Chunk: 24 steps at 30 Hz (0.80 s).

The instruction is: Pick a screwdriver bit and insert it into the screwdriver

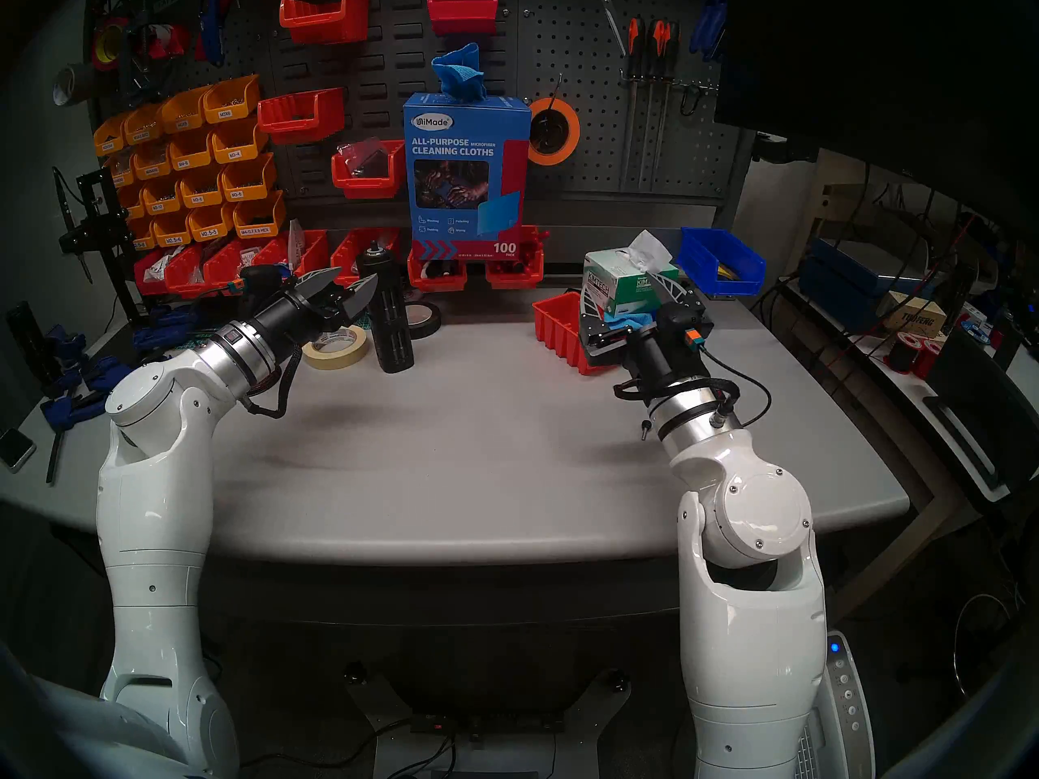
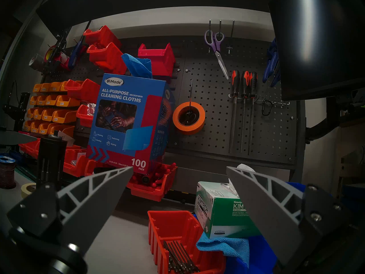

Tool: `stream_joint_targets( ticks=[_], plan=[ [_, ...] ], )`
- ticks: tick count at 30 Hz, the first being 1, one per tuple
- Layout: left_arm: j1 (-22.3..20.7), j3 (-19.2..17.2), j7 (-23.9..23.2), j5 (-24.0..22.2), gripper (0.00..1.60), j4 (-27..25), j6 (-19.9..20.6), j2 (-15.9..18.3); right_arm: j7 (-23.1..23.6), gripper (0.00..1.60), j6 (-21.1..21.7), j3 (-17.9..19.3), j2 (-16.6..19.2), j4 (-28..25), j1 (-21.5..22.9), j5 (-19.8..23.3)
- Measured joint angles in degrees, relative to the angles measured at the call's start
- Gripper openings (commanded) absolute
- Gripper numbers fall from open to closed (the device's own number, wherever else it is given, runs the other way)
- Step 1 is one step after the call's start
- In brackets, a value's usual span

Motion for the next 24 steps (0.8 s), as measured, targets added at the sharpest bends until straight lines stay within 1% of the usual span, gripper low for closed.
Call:
stream_joint_targets(
  ticks=[6,13,24],
  plan=[
    [-2.26,-0.23,-1.15,-0.42,1.6,3.61,-0.03,0.91,-0.1,1.6,0.0,-0.04,0.09,0.0,-0.01,0.06],
    [-4.02,-0.05,-2.81,-0.65,1.6,5.87,-0.06,1.81,-0.21,1.6,0.0,-0.1,0.21,0.0,-0.02,0.13],
    [-6.54,2.12,-7.39,-1.46,1.6,9.0,-0.04,3.43,-0.39,1.6,0.0,-0.19,0.41,0.0,-0.04,0.22]
  ],
)
